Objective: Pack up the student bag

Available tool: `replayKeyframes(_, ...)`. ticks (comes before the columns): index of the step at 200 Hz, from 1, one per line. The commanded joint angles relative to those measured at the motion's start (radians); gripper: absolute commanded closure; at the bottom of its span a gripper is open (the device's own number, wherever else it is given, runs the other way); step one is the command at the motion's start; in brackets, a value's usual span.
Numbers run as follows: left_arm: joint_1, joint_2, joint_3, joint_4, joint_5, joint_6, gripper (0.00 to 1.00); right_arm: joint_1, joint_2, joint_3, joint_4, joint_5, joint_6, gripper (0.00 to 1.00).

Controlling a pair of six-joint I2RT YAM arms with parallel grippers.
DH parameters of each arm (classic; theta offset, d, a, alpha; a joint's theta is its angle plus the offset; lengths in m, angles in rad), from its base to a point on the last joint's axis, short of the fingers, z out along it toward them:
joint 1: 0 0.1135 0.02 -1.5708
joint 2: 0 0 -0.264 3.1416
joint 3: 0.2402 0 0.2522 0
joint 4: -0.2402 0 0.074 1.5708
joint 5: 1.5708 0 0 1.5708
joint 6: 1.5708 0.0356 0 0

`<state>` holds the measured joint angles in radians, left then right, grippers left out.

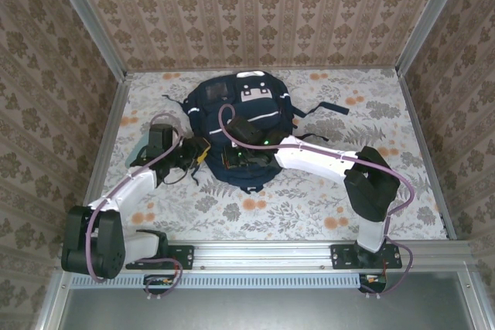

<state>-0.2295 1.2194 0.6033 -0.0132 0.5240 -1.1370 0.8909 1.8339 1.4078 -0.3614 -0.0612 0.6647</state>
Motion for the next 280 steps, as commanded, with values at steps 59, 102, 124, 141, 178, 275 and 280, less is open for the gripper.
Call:
replayKeyframes(59, -0.066, 0.006, -0.024, 0.150, 0.017, -0.121, 0.67, 0.000, 0.013, 0.035, 0.079, -0.049, 0.007, 1.00)
replayKeyframes(102, -0.071, -0.060, -0.035, 0.095, -0.074, -0.109, 0.67, -0.001, 0.018, 0.033, 0.063, -0.029, 0.012, 1.00)
replayKeyframes(124, -0.070, -0.085, -0.045, 0.091, -0.095, -0.112, 0.67, 0.000, 0.019, 0.034, 0.060, -0.024, 0.013, 1.00)
replayKeyframes(141, -0.070, -0.097, -0.035, 0.068, -0.109, -0.093, 0.68, 0.000, 0.022, 0.036, 0.055, -0.016, 0.018, 1.00)
replayKeyframes(178, -0.083, -0.065, -0.027, 0.067, -0.097, -0.091, 0.69, -0.001, 0.026, 0.043, 0.050, -0.014, 0.023, 1.00)
replayKeyframes(275, -0.106, 0.049, -0.015, 0.188, -0.067, -0.136, 0.80, -0.001, 0.000, 0.031, 0.044, -0.064, -0.013, 1.00)
replayKeyframes(280, -0.106, 0.051, -0.010, 0.180, -0.071, -0.130, 0.84, 0.000, -0.005, 0.030, 0.033, -0.053, -0.019, 1.00)
